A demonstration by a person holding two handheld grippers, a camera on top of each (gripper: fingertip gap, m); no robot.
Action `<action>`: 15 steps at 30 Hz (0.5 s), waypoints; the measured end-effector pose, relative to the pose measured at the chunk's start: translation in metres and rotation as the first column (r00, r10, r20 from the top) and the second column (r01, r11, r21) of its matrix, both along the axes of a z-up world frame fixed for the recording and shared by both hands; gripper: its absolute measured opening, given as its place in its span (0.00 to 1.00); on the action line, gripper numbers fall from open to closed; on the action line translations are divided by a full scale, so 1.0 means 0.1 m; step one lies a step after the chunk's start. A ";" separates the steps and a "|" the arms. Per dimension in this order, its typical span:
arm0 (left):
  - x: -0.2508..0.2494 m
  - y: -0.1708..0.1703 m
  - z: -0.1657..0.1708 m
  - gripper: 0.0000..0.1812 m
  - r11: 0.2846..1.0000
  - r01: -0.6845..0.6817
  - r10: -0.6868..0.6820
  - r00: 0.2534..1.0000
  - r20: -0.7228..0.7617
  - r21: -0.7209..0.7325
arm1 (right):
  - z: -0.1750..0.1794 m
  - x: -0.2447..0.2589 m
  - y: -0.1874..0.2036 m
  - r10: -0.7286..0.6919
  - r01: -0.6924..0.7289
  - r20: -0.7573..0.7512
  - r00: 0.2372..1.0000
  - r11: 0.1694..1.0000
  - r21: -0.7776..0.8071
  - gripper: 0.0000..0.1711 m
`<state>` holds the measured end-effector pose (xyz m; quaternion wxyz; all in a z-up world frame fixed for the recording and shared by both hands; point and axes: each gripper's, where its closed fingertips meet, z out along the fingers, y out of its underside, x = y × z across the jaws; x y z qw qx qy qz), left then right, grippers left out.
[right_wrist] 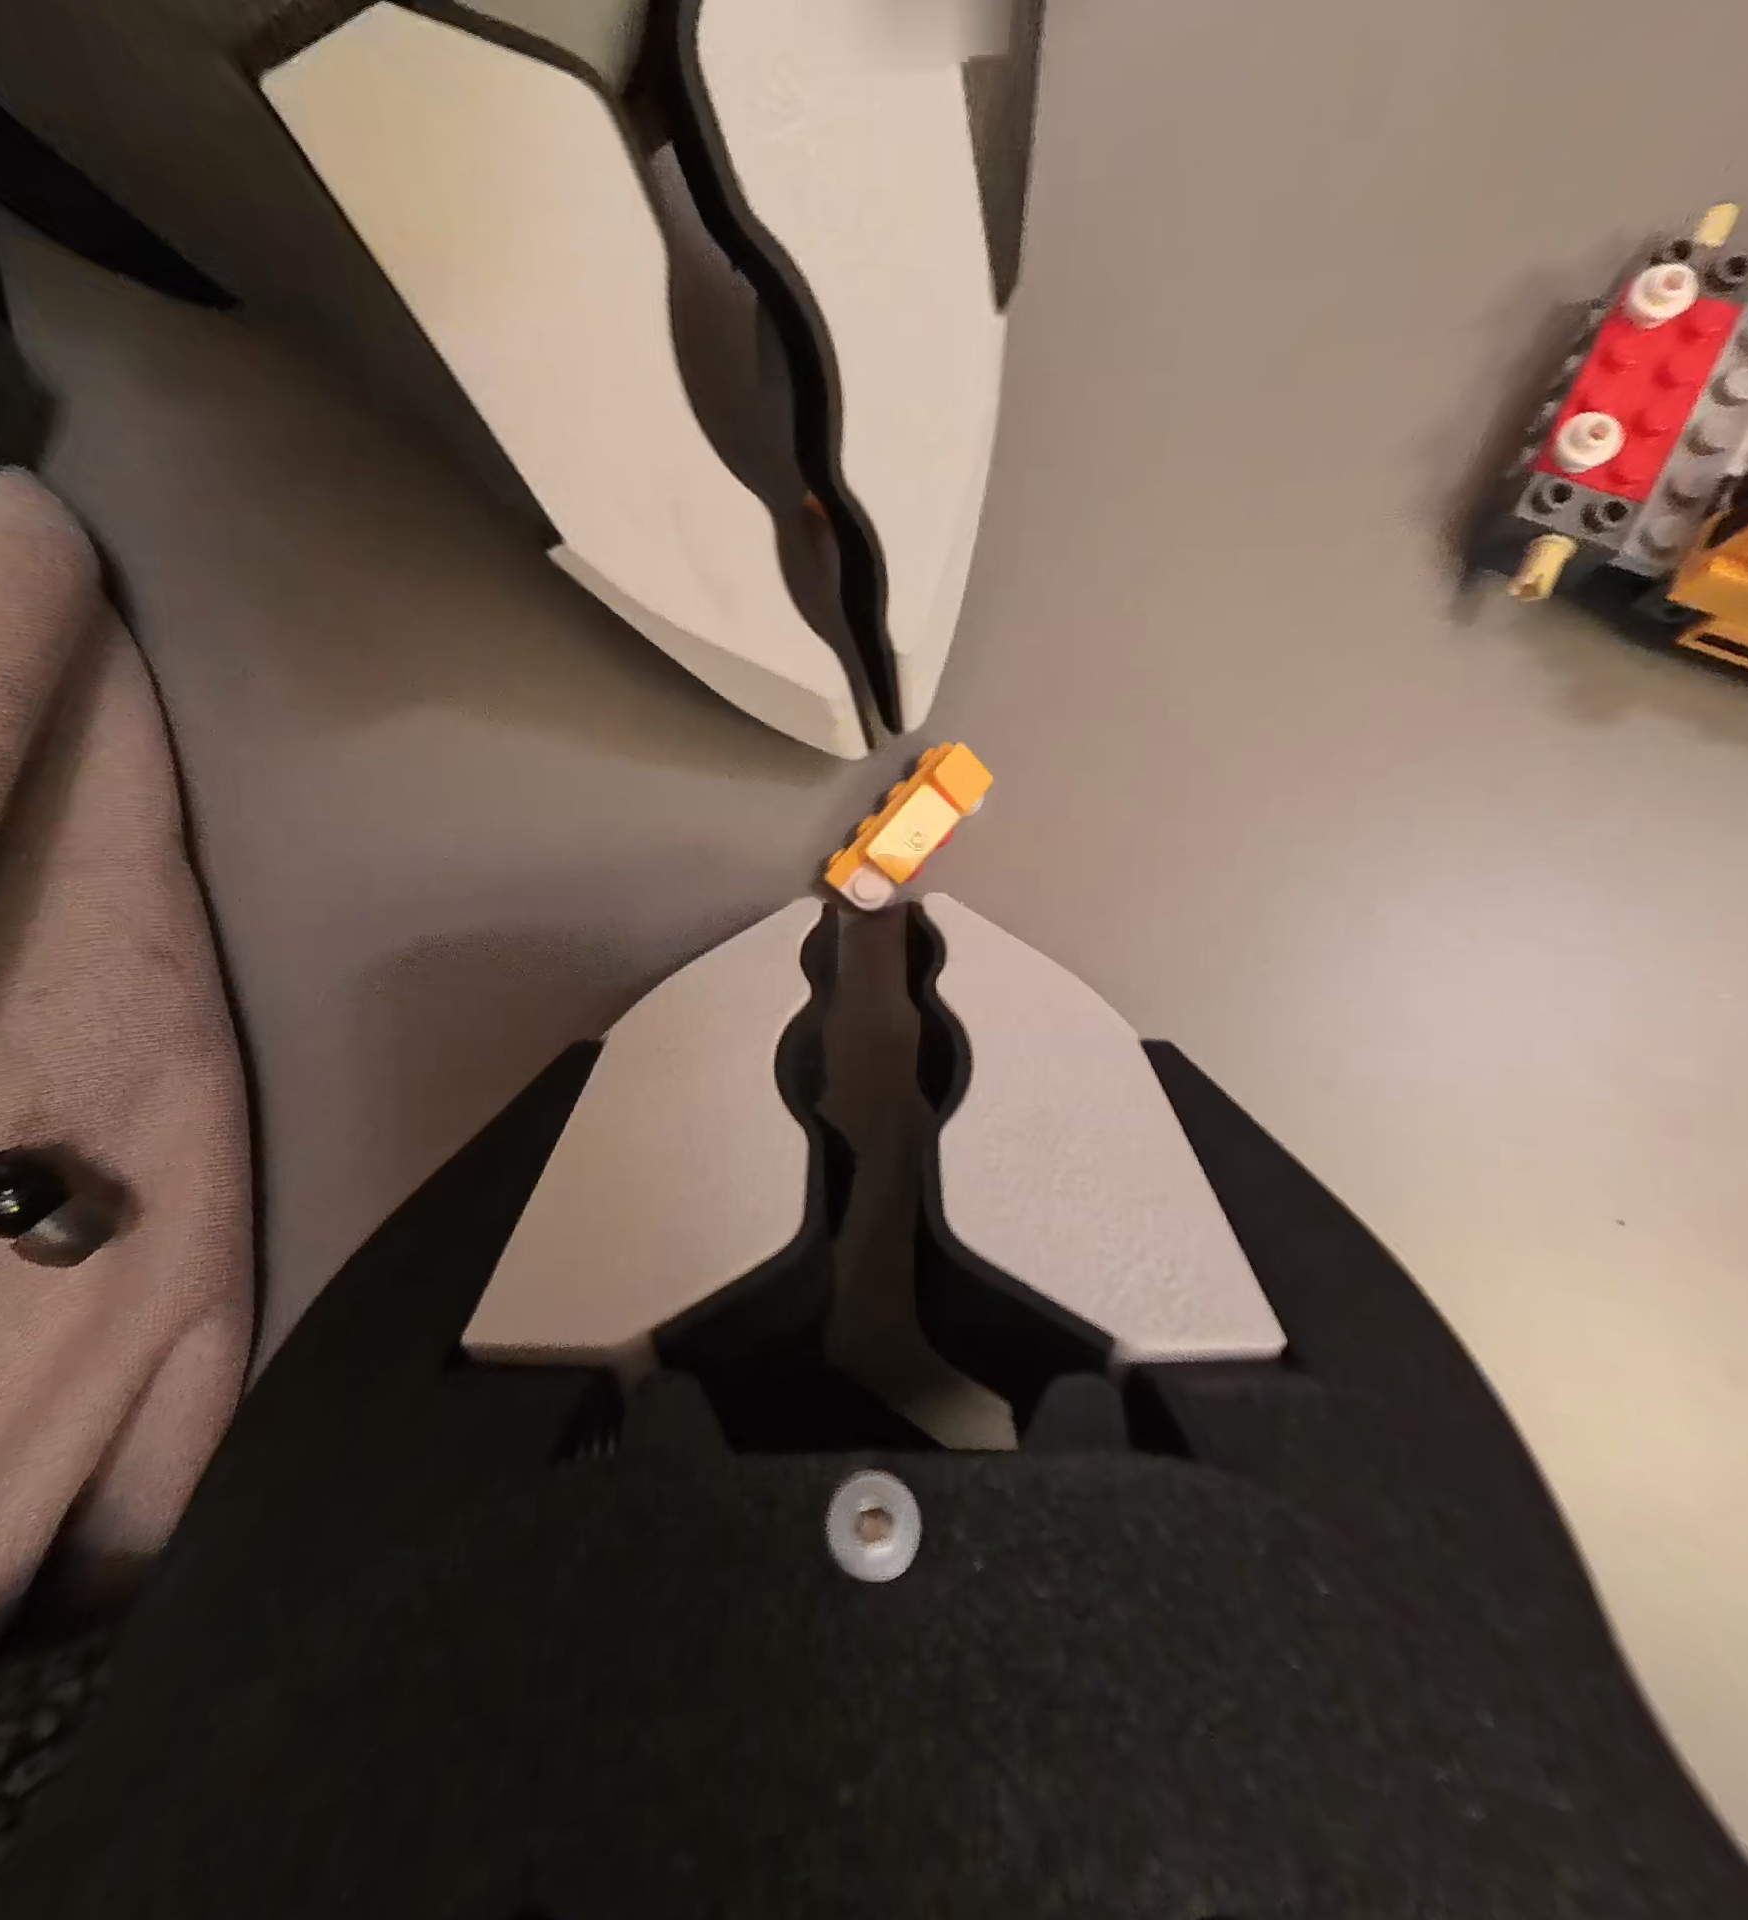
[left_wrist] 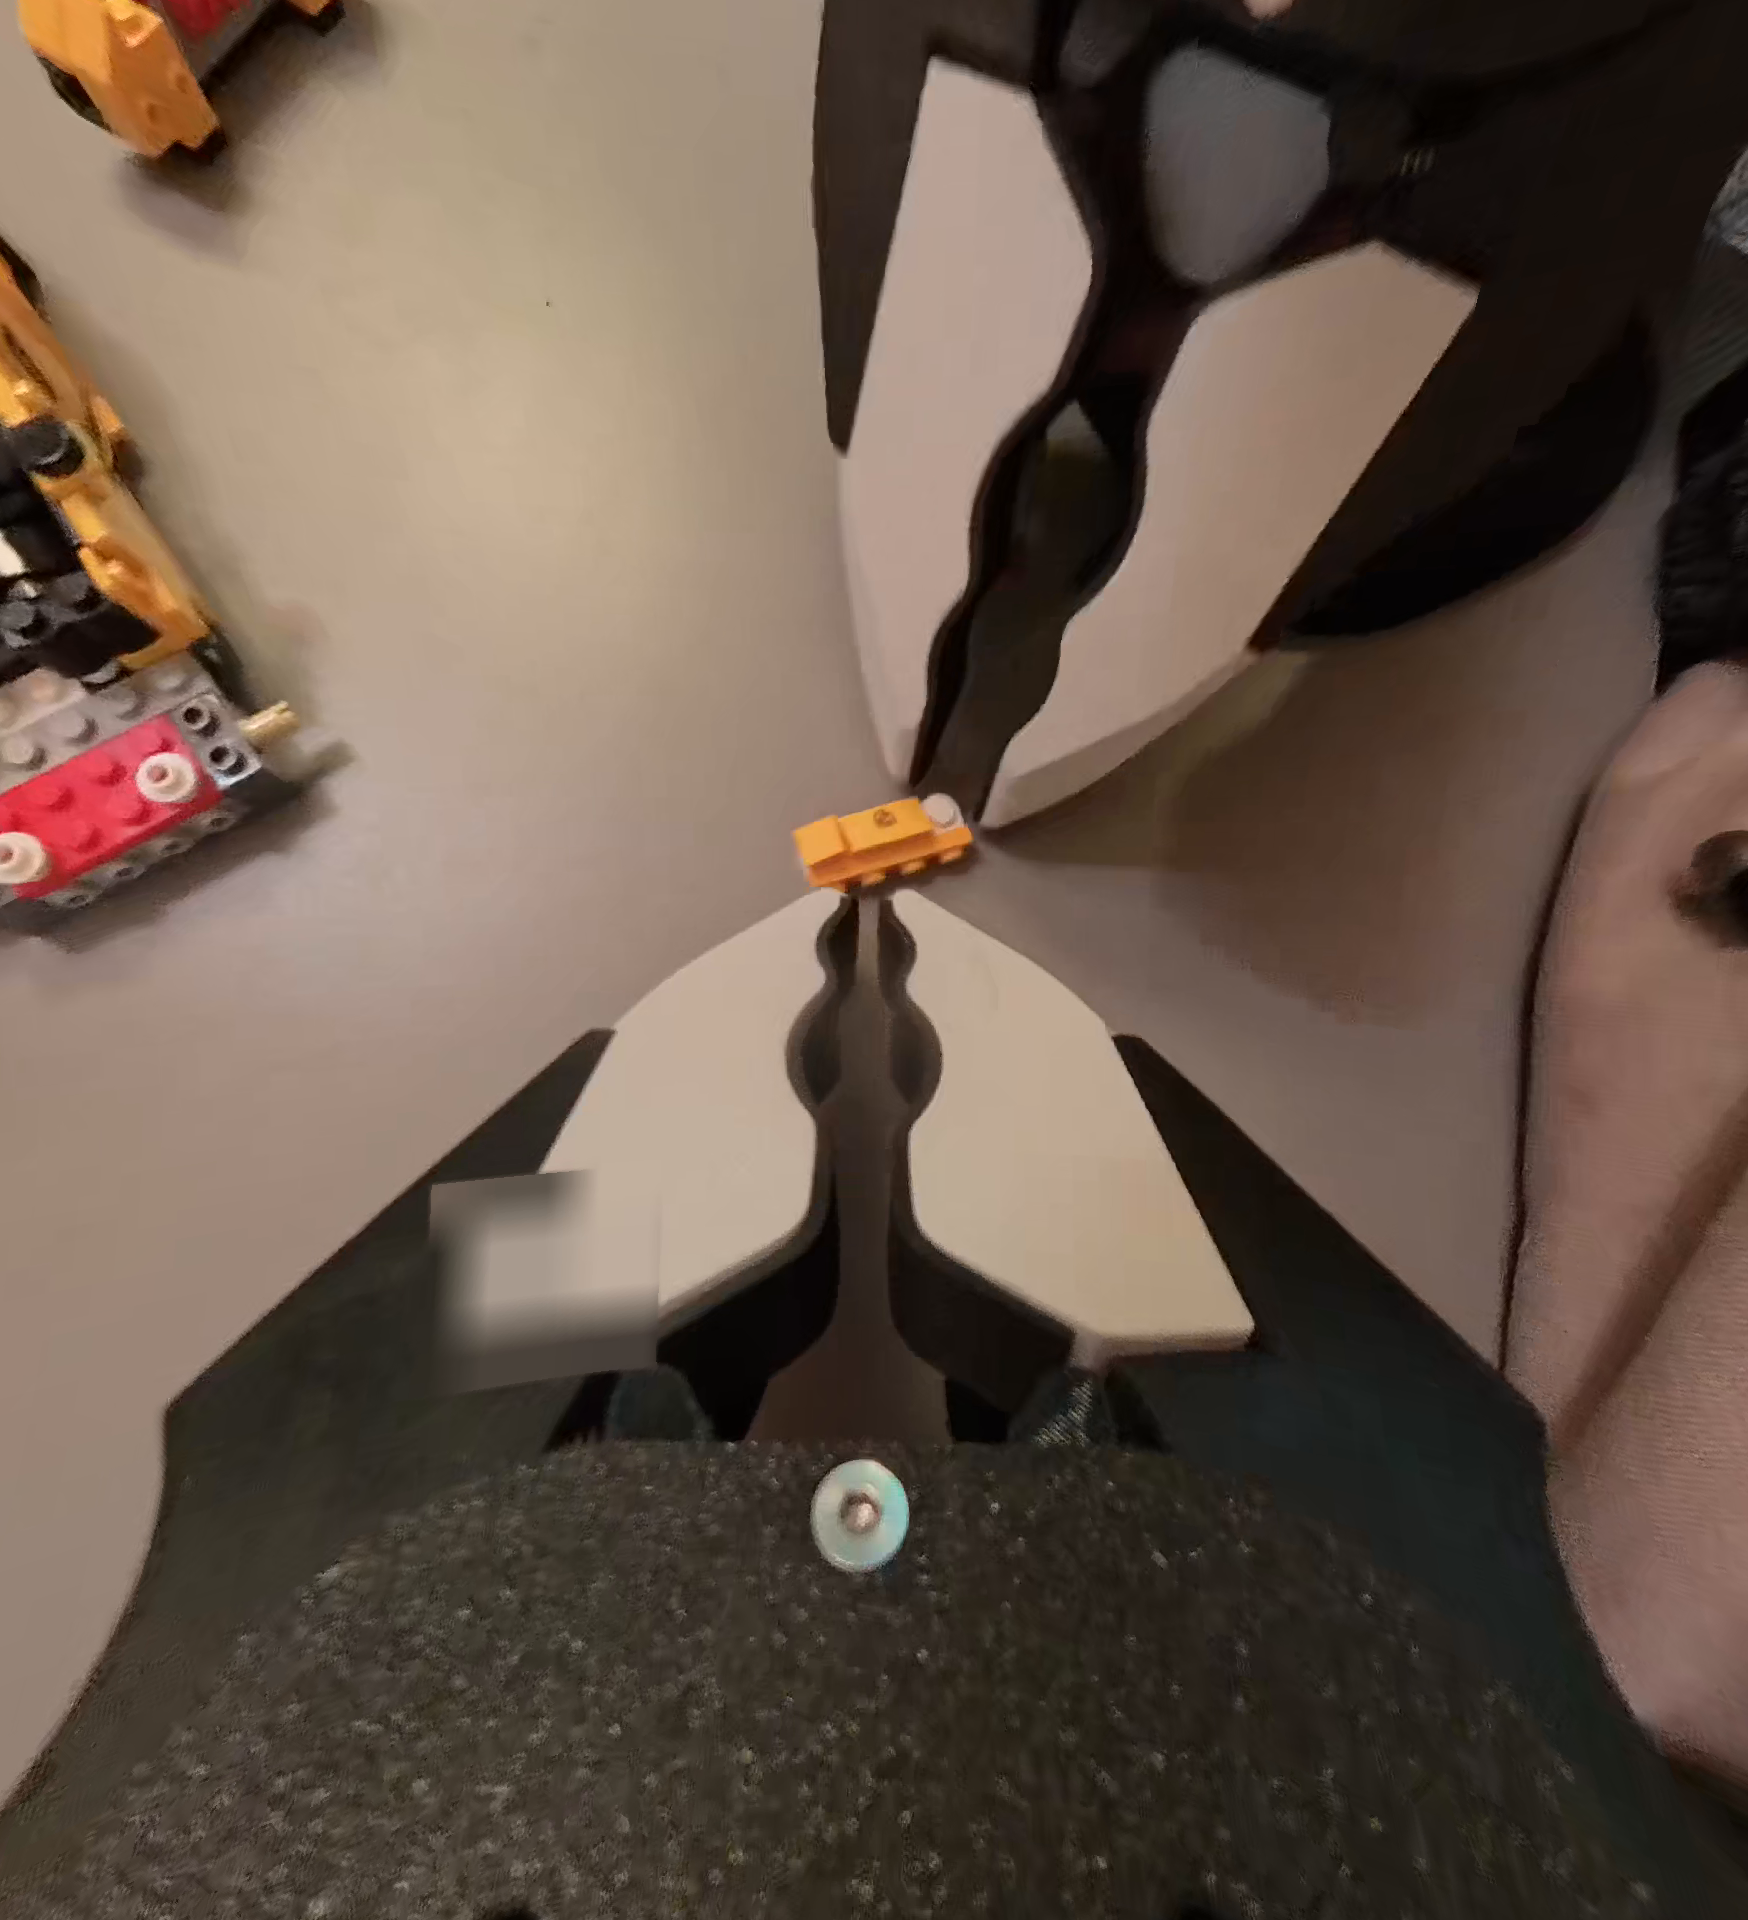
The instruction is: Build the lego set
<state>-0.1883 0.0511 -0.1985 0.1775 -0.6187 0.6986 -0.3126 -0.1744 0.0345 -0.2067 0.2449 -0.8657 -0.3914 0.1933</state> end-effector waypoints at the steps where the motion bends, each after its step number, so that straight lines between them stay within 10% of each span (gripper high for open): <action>1: 0.02 0.00 0.00 0.01 1.000 0.000 0.000 1.000 0.006 -0.005 | -0.01 -0.03 -0.01 0.015 -0.015 0.008 1.000 1.000 0.000 0.07; 15: -0.02 -0.09 -0.01 0.10 0.998 0.054 -0.054 0.998 0.024 0.011 | 0.17 0.07 0.02 0.185 -0.191 0.052 0.981 0.965 0.179 0.05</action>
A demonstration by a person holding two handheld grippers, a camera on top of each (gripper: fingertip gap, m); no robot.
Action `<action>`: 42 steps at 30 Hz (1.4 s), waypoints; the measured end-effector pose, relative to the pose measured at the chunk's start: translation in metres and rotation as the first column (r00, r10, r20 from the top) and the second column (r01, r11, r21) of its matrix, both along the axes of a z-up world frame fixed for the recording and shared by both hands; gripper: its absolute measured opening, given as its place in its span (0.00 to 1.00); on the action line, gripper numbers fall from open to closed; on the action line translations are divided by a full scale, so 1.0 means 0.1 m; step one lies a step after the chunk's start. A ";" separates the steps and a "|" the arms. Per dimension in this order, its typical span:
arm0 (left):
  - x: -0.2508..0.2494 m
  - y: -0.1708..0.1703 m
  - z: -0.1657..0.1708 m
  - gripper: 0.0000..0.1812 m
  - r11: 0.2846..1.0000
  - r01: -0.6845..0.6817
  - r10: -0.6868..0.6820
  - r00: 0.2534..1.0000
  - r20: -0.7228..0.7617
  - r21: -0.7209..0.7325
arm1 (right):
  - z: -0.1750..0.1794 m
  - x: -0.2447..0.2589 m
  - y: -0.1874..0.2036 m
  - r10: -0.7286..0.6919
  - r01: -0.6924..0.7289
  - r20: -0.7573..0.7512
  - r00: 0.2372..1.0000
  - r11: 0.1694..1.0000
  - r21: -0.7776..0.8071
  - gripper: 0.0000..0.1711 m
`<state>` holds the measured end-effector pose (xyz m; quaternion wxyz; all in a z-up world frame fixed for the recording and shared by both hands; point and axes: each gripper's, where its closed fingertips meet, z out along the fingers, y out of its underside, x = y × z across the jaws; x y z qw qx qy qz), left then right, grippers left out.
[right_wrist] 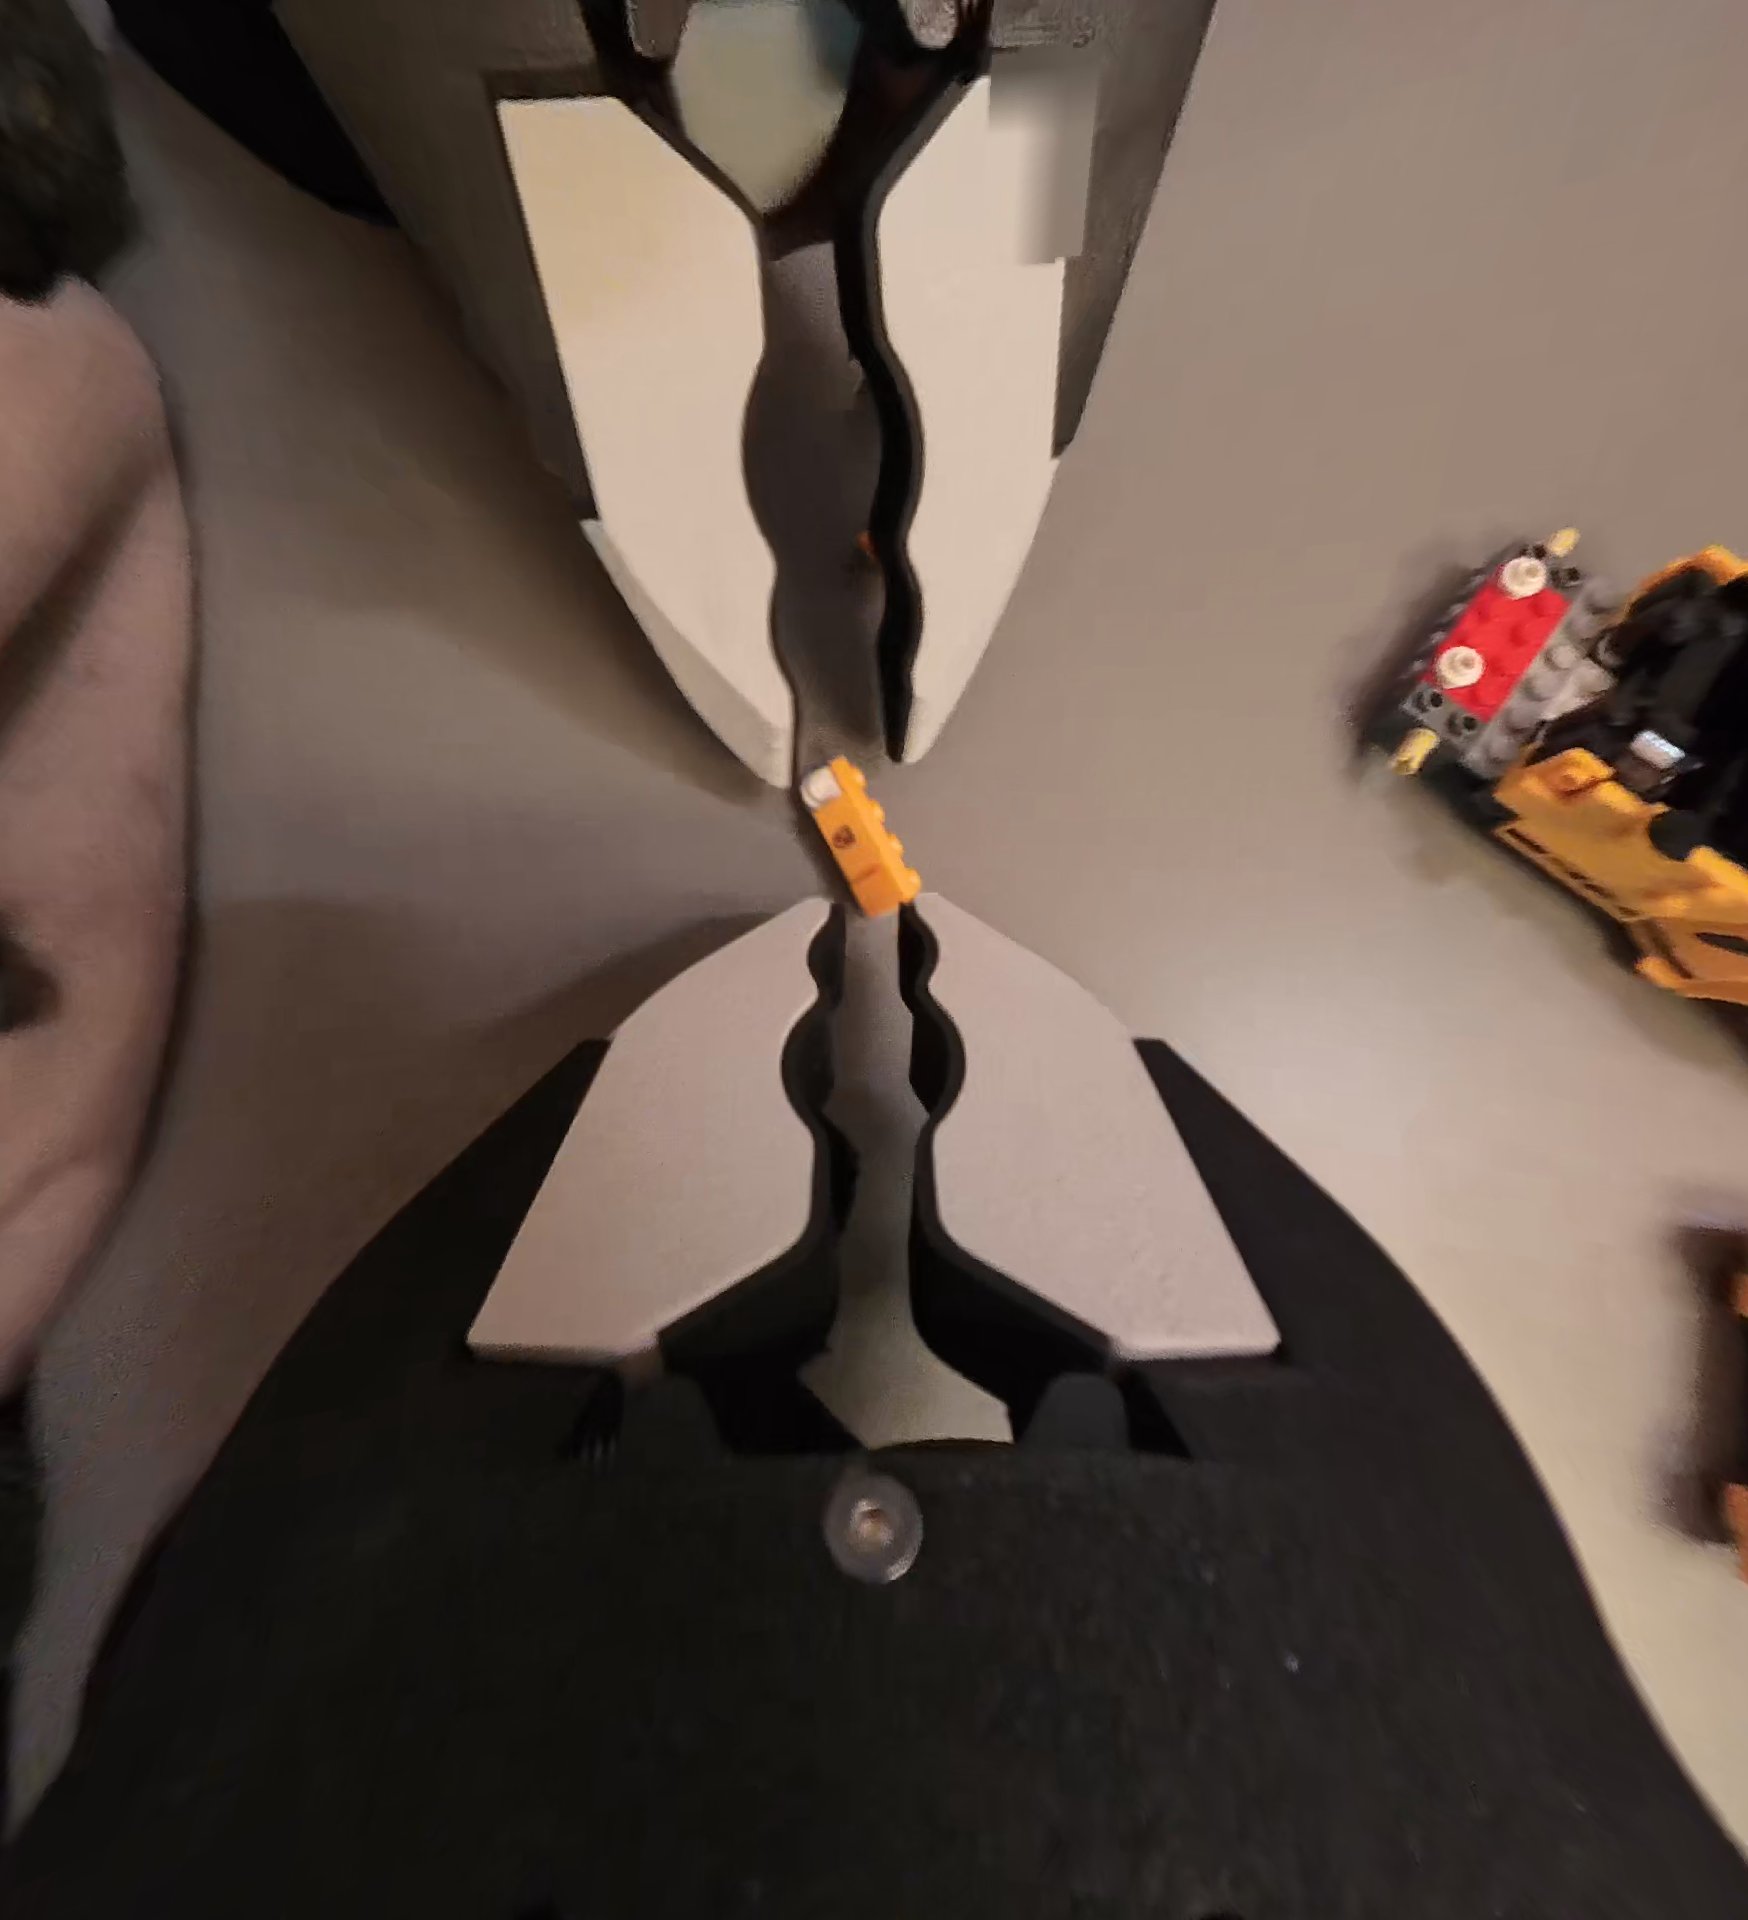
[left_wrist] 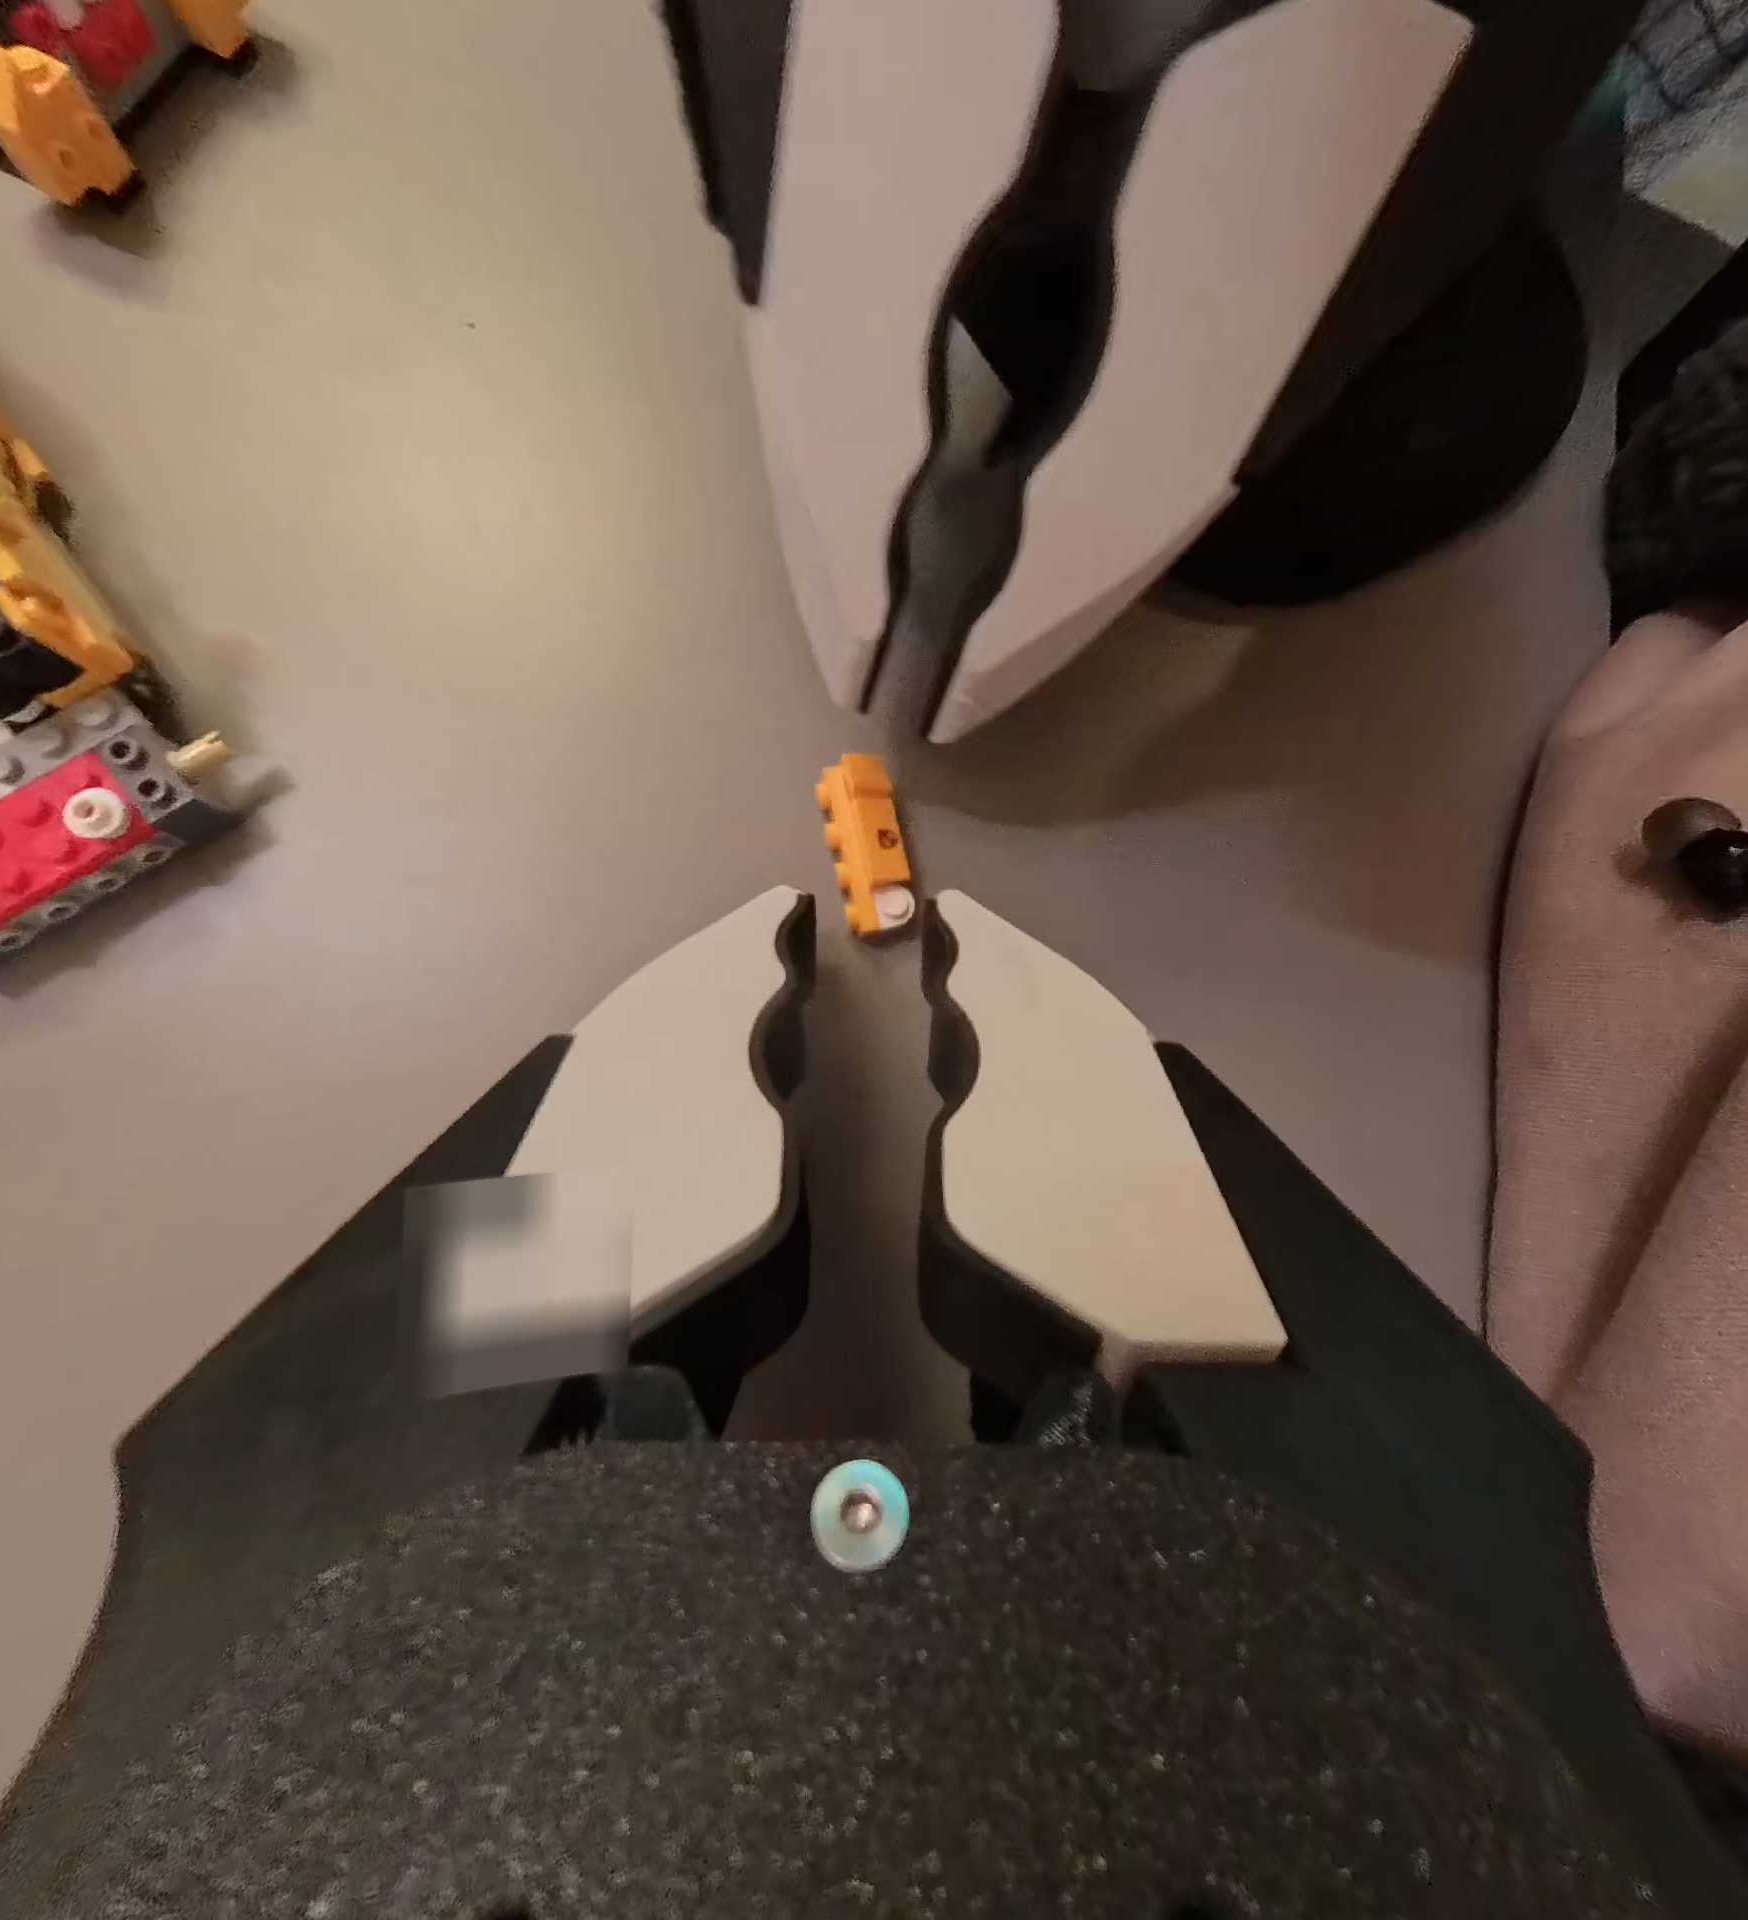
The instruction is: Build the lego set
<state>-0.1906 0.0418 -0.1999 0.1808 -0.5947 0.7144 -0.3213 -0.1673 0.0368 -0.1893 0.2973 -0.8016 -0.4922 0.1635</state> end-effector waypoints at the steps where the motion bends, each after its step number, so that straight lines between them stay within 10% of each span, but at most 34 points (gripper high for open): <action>1: 0.01 -0.01 -0.02 0.11 1.000 0.004 -0.004 1.000 -0.007 0.012 | -0.02 0.02 0.01 0.021 -0.022 0.021 1.000 1.000 0.015 0.05; 42: 0.09 0.02 -0.08 0.07 0.994 0.097 -0.096 0.995 -0.014 0.050 | -0.01 0.05 0.06 0.082 -0.083 -0.012 0.997 0.993 -0.083 0.04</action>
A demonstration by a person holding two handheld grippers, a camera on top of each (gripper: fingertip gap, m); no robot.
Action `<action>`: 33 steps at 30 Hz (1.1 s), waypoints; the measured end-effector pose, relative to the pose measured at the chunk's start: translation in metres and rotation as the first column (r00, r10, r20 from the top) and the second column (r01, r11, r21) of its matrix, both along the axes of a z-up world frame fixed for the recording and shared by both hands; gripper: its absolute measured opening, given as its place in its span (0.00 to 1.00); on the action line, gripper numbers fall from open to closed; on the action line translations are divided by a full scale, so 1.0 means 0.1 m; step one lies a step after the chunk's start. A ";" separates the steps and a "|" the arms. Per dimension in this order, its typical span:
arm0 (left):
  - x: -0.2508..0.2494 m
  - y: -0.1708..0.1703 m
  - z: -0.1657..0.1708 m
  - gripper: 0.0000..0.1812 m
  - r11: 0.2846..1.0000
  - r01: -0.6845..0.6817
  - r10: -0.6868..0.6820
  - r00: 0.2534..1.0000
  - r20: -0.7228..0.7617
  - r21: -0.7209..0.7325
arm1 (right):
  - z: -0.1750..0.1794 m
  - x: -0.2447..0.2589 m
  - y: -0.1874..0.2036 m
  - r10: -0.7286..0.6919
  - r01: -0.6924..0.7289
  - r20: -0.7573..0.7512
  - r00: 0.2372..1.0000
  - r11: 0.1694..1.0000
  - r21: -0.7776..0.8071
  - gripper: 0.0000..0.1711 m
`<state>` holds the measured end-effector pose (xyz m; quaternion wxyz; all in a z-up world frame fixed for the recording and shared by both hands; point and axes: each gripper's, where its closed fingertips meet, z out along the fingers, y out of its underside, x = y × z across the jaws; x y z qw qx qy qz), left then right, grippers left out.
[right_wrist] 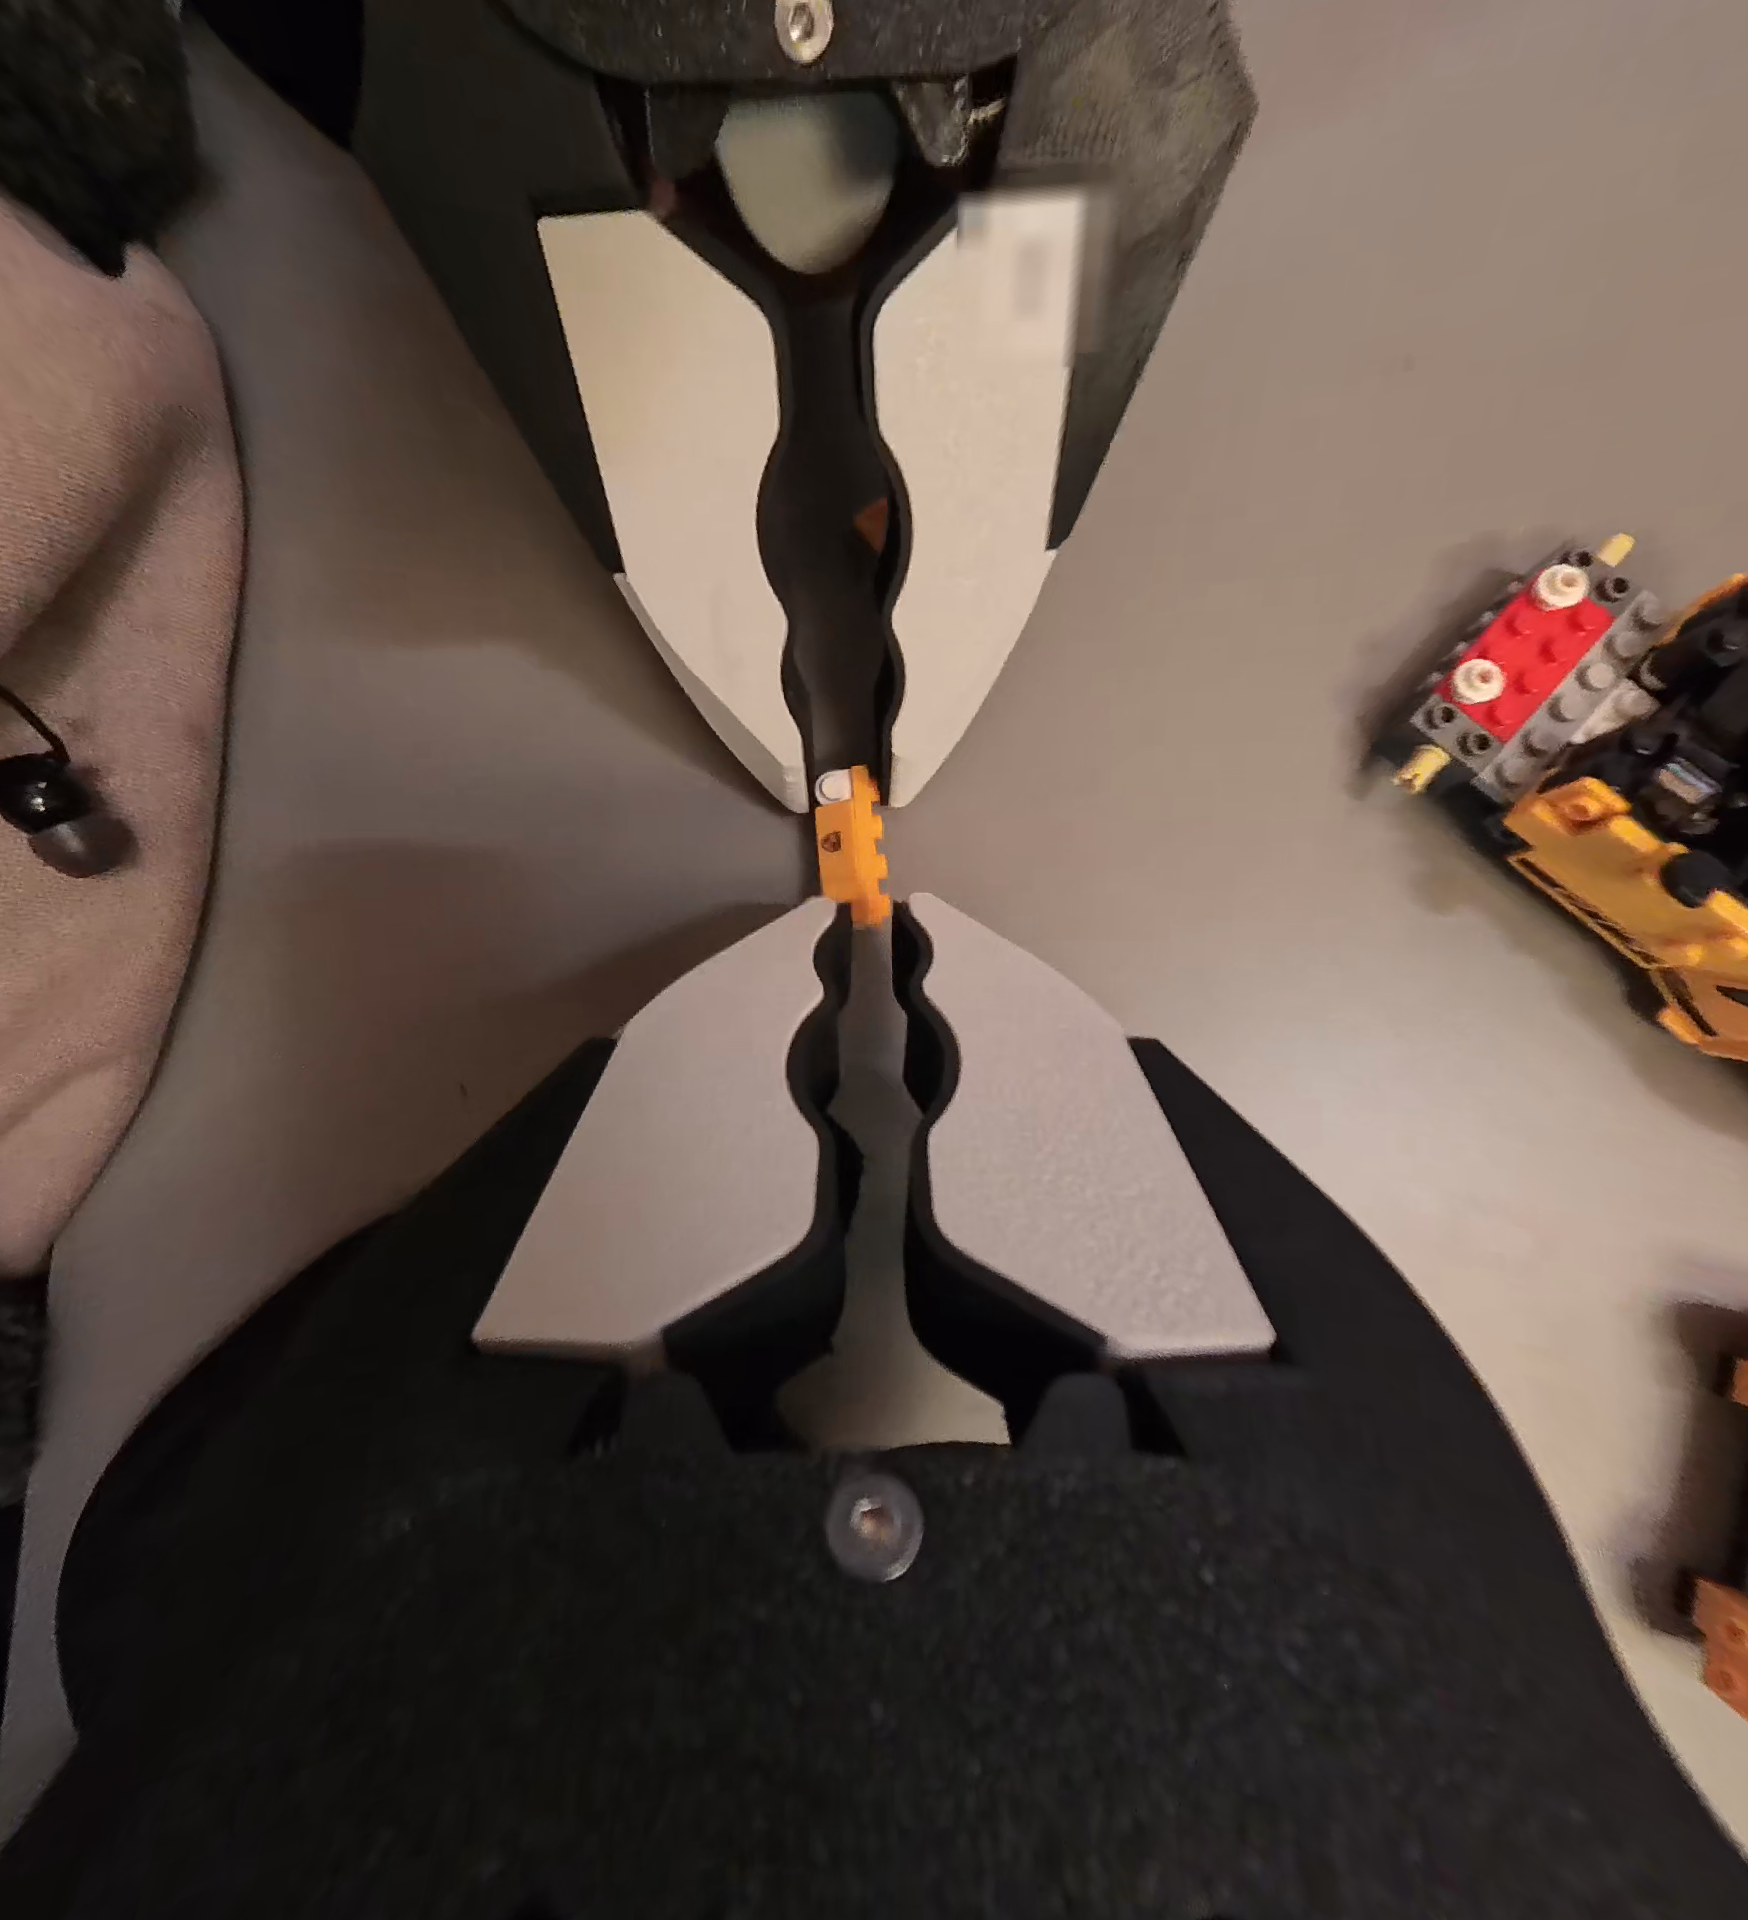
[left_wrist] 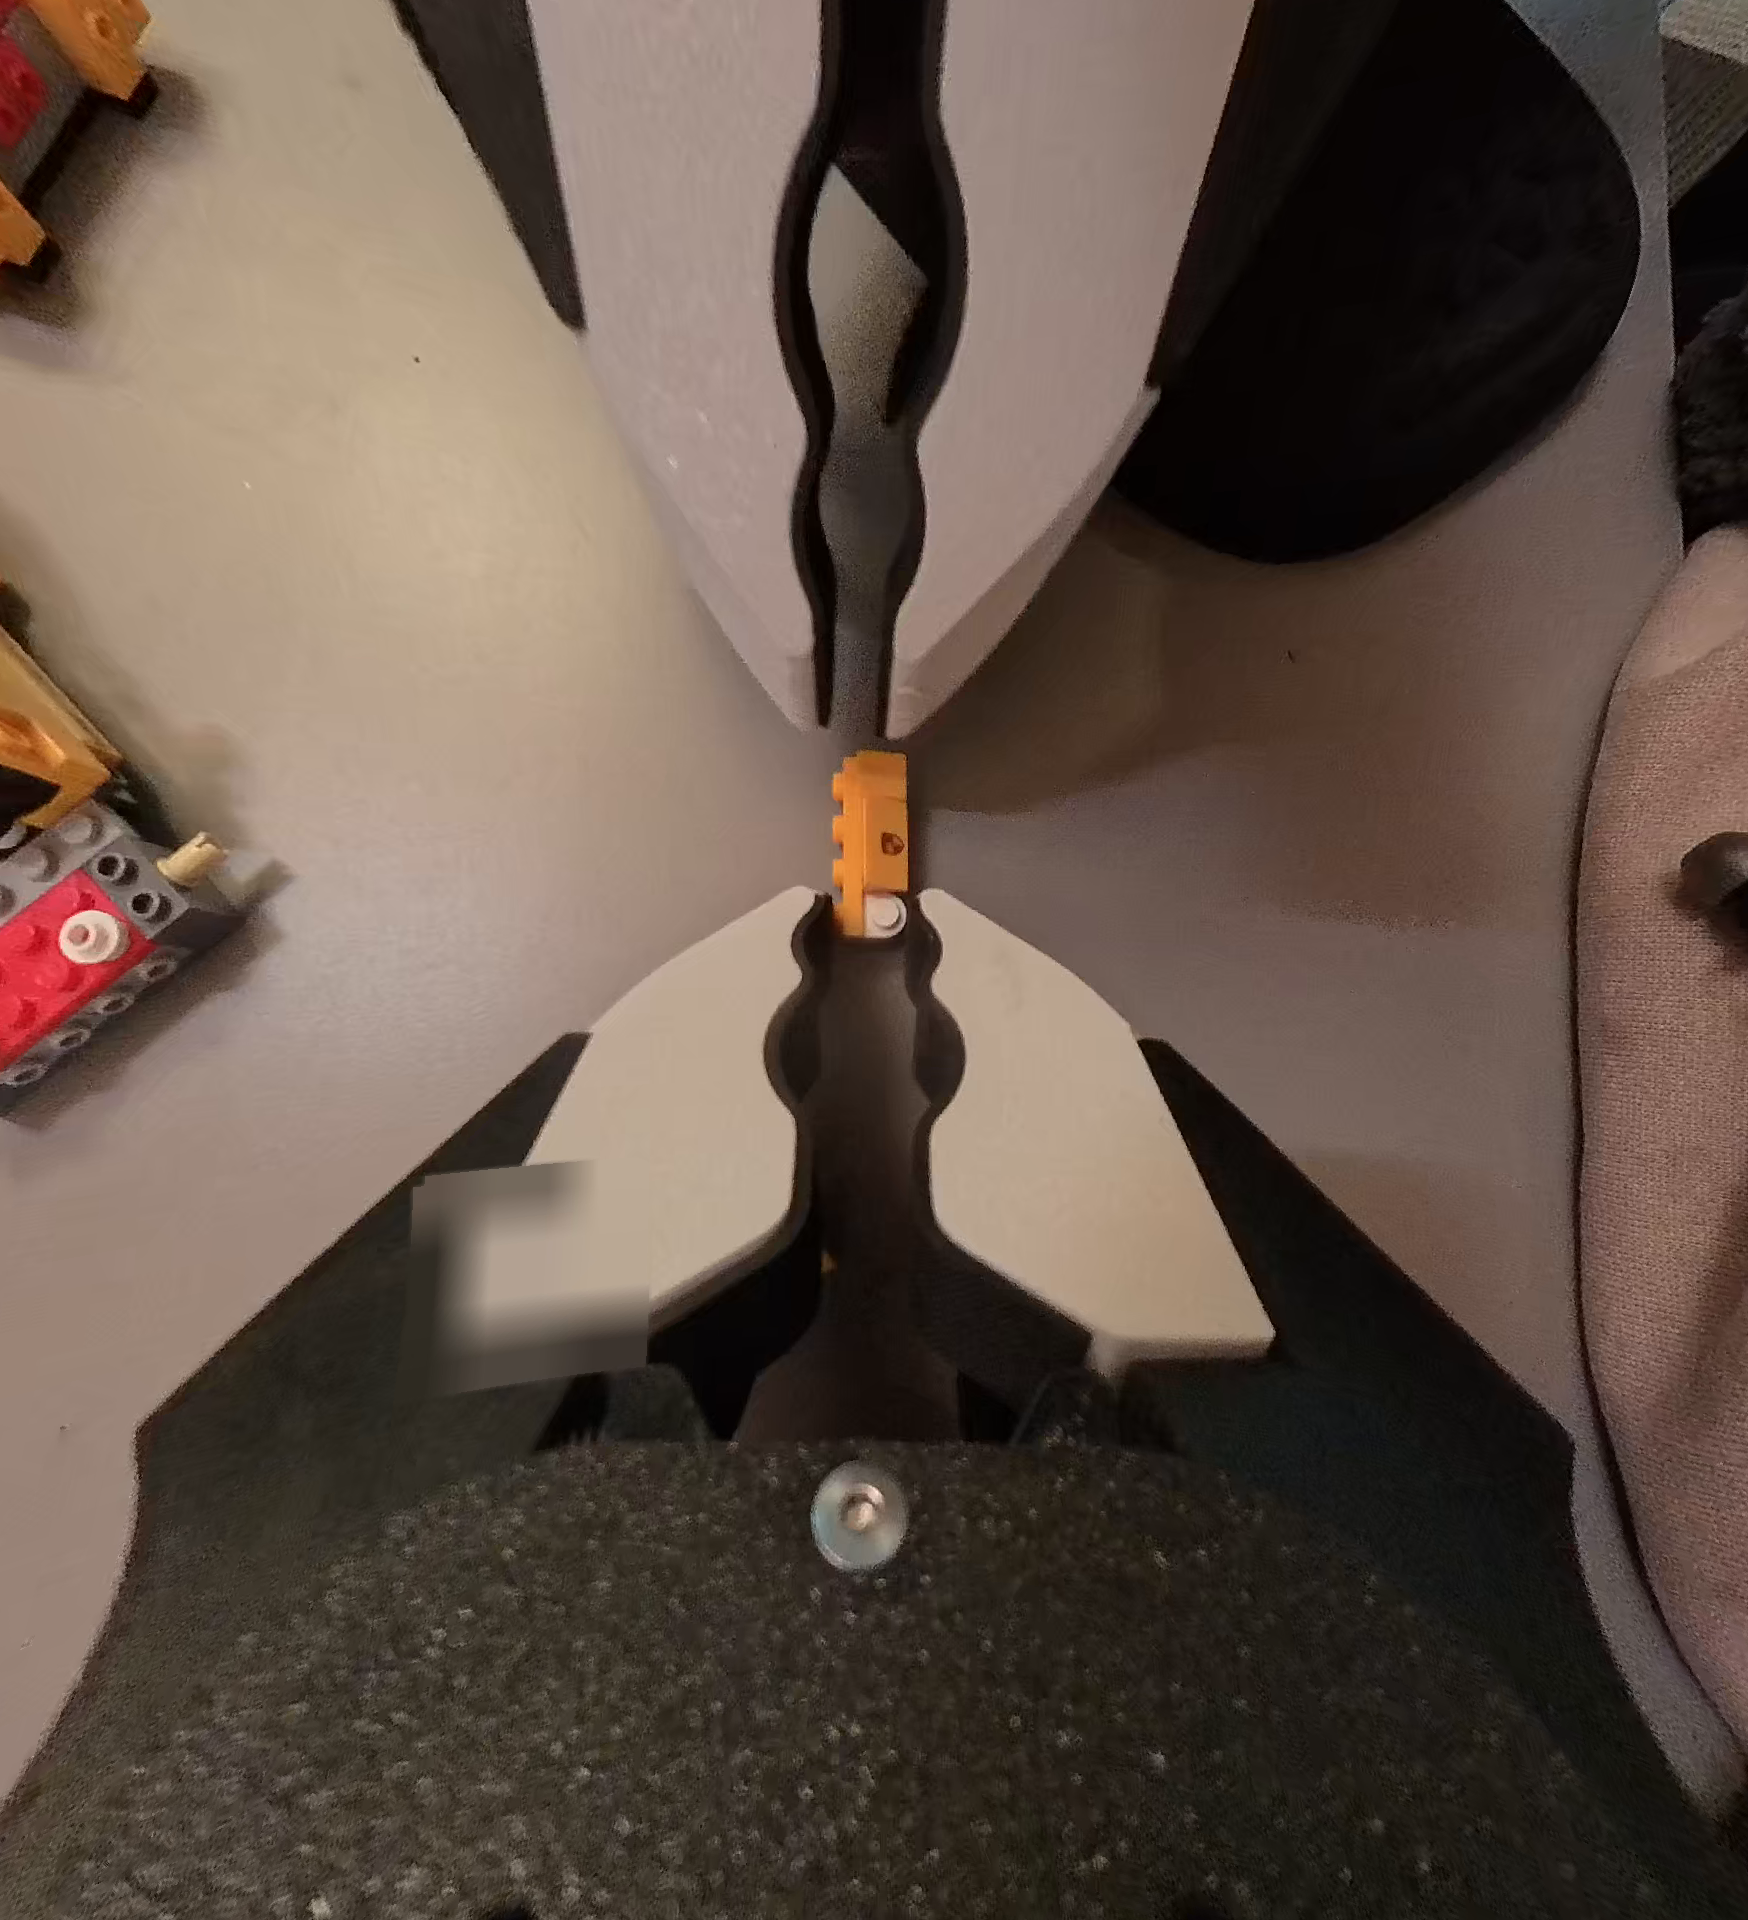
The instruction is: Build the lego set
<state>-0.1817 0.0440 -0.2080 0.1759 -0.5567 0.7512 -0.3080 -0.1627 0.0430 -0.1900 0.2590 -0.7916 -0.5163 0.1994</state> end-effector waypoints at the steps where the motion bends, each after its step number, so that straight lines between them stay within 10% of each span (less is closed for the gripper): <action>1: 0.00 0.00 0.00 0.07 1.000 0.000 0.000 1.000 0.000 0.001 | -0.02 -0.02 -0.02 0.009 -0.009 0.006 1.000 1.000 -0.009 0.04; 33: 0.00 0.00 0.00 0.07 0.999 0.009 -0.010 1.000 0.014 0.040 | -0.06 -0.06 -0.04 0.016 -0.016 0.015 1.000 0.999 -0.036 0.05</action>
